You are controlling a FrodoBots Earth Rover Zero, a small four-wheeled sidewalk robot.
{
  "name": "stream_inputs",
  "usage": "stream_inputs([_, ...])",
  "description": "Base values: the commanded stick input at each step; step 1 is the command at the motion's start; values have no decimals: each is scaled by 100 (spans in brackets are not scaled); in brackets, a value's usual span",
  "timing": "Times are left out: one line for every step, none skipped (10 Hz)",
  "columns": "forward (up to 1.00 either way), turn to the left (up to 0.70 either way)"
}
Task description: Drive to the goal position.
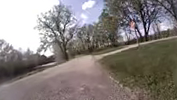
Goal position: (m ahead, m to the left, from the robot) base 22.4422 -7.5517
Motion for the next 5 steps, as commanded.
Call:
stream_inputs([100,0])
stream_inputs([100,0])
stream_inputs([100,0])
stream_inputs([100,0])
stream_inputs([100,0])
